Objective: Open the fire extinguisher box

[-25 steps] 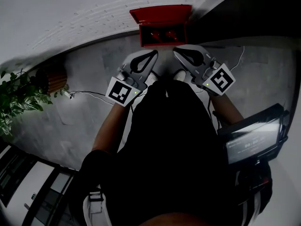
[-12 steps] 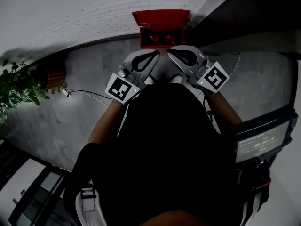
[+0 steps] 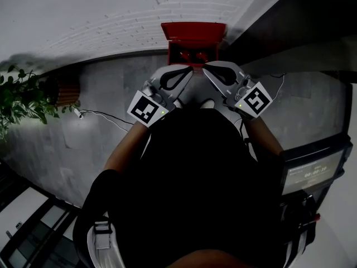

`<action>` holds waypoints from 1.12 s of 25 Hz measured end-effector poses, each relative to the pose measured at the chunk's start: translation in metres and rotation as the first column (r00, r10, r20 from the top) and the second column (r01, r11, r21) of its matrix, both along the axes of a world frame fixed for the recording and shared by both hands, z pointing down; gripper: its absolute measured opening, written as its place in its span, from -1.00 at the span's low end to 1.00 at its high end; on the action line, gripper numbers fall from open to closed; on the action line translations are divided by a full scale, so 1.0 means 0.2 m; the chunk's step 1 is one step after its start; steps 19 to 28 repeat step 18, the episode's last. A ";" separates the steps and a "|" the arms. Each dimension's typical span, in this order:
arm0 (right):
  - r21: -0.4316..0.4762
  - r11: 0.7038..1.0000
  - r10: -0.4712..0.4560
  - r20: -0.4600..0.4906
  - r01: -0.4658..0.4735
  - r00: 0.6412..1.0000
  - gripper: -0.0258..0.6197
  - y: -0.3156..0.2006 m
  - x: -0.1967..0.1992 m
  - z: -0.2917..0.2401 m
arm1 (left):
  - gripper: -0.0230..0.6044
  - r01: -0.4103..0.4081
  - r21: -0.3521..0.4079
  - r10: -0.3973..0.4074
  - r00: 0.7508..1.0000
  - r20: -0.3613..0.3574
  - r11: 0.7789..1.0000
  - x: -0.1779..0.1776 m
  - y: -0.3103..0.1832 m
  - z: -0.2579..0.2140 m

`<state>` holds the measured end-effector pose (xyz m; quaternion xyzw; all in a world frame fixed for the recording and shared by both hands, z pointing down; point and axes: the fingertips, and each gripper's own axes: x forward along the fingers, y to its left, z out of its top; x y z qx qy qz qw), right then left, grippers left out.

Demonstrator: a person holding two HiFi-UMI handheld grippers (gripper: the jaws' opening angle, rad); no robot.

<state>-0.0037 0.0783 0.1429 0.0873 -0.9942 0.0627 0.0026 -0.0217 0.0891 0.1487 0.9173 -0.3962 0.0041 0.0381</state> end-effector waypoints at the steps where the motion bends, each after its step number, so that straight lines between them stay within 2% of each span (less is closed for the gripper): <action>1: 0.001 1.000 0.000 0.002 0.000 1.000 -0.88 0.00 0.00 0.00 | -0.92 0.001 -0.001 -0.001 1.000 0.000 1.000 0.00 0.00 0.01; 28: -0.002 1.000 0.030 -0.016 -0.030 0.999 -0.88 0.01 0.05 0.03 | -0.92 -0.013 -0.014 0.013 1.000 -0.004 1.000 0.04 -0.02 0.05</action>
